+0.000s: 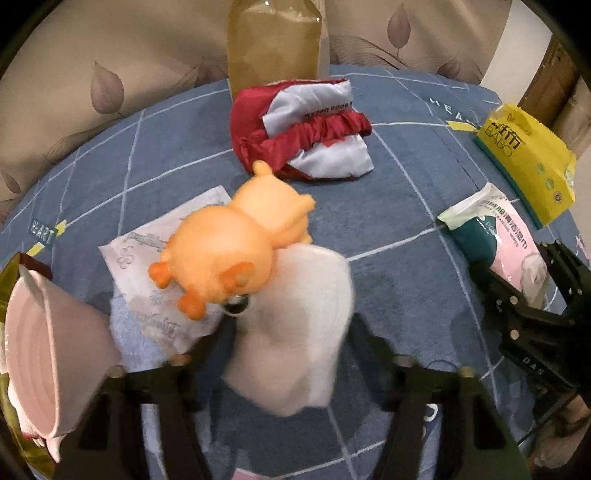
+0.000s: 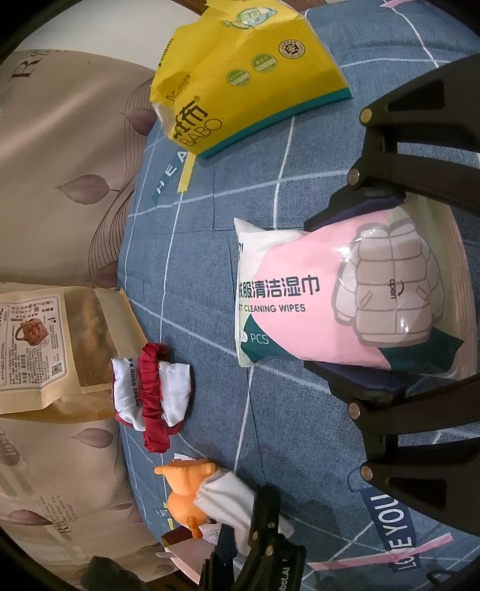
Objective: Organize soft objects
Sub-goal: 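Grasp the white folded cloth beside the orange toy with the left gripper, then carry the white cloth into the gold tin with the left gripper and release, then carry the pink wipes pack into the gold tin with the right gripper and release, then grasp the red and white cloth bundle with the right gripper, then lift the red and white cloth bundle with the right gripper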
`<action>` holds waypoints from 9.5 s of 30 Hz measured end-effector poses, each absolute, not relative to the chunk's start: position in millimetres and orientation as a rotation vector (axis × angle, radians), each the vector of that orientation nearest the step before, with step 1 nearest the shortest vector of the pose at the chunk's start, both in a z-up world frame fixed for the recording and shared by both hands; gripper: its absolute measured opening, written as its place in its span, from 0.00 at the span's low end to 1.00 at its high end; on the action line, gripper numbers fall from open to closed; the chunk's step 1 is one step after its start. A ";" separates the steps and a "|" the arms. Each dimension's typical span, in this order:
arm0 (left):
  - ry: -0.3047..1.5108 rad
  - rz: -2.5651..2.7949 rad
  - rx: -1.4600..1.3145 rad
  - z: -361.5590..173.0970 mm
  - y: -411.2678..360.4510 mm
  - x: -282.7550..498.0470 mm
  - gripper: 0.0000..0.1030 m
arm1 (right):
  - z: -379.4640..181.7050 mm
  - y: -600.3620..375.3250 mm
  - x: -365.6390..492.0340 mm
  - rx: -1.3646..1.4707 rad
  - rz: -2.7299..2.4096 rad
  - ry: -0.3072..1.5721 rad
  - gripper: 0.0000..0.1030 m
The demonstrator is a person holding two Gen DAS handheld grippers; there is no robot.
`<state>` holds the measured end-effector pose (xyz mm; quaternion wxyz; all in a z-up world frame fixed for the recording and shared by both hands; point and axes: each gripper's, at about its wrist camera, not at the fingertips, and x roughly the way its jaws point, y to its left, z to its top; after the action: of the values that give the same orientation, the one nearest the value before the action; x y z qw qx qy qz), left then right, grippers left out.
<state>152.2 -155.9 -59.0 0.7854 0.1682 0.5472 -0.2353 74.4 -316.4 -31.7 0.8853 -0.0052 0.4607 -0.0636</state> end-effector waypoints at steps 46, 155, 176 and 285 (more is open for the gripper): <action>1.007 -0.377 0.185 60.9 -19.6 138.8 0.26 | -31.7 -316.2 74.3 -0.008 -0.133 0.959 0.62; 0.906 0.314 -0.182 6.5 264.9 82.8 0.54 | 73.6 -158.6 116.1 -0.098 0.071 0.829 0.51; 0.891 0.448 -0.300 11.8 312.8 74.7 0.54 | 45.5 96.8 166.2 -0.268 0.489 0.849 0.51; 0.732 -0.462 0.160 61.1 38.3 61.5 0.67 | -22.3 -336.9 109.4 0.108 -0.288 0.915 0.30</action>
<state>61.5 38.3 61.1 0.9047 0.0776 0.3542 -0.2235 109.4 -336.9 -22.3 0.8858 0.0521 0.4398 -0.1387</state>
